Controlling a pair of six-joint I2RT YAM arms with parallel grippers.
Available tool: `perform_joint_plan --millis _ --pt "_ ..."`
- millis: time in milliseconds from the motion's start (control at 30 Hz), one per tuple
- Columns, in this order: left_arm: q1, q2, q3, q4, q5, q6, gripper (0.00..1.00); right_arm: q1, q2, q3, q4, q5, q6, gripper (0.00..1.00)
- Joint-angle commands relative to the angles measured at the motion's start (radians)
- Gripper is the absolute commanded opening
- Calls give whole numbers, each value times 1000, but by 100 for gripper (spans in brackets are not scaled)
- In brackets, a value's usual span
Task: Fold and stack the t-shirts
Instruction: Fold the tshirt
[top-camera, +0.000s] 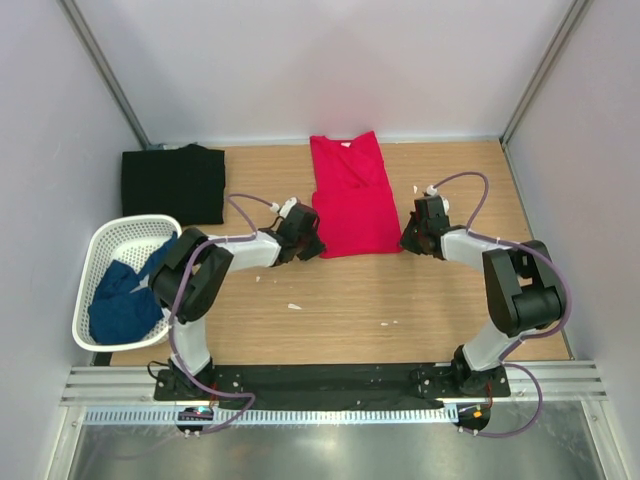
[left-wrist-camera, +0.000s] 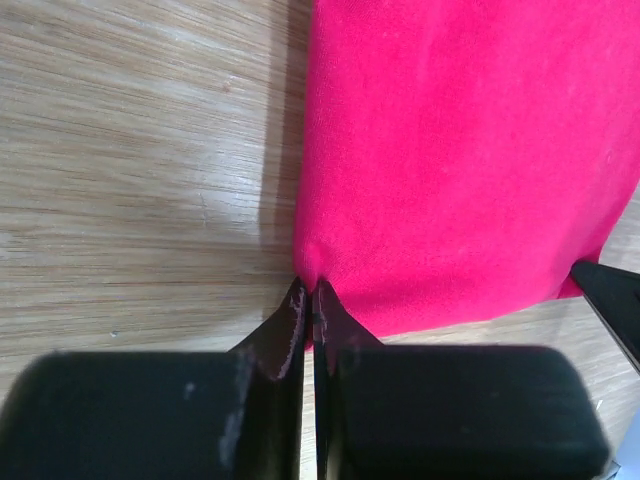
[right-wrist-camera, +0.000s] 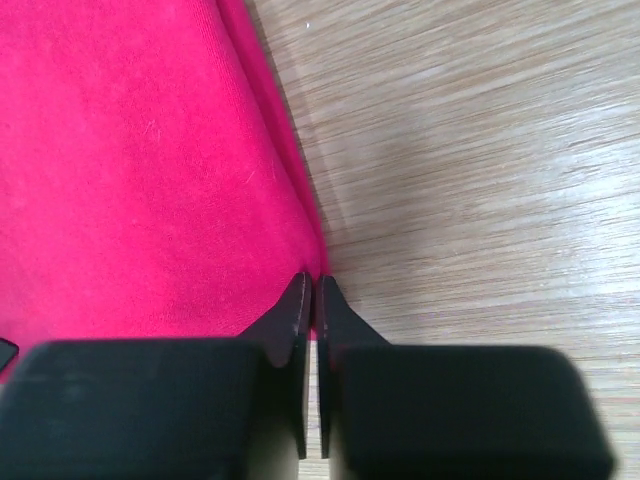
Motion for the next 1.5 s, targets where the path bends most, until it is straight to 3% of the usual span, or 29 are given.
perform_joint_plan --millis 0,200,333,533,667,800,933,1133,1333,1467 --pt "-3 5 27 -79 -17 32 0 -5 -13 -16 12 -16 11 1" --pt "-44 -101 -25 -283 -48 75 0 -1 -125 -118 -88 -144 20 1" --pt "-142 -193 -107 -365 -51 59 0 48 -222 -198 -180 -182 28 1" --pt "-300 -320 -196 -513 -95 -9 0 144 -534 -338 -393 -179 136 1" --pt "-352 -463 -239 -604 -122 -82 0 173 -841 -402 -548 -171 196 1" --pt "-400 -584 -263 -693 -111 -147 0 174 -1007 -404 -689 -191 280 1" --pt "-451 -681 -178 -893 -157 -207 0 179 -1033 -338 -777 -220 283 1" --pt "-452 -764 -84 -1007 -276 -237 0 180 -945 -127 -806 -165 223 1" --pt "-420 -739 -9 -1014 -332 -227 0 179 -860 -8 -779 -110 195 1" --pt "-328 -733 -12 -922 -292 -159 0 180 -808 62 -743 -44 175 1"
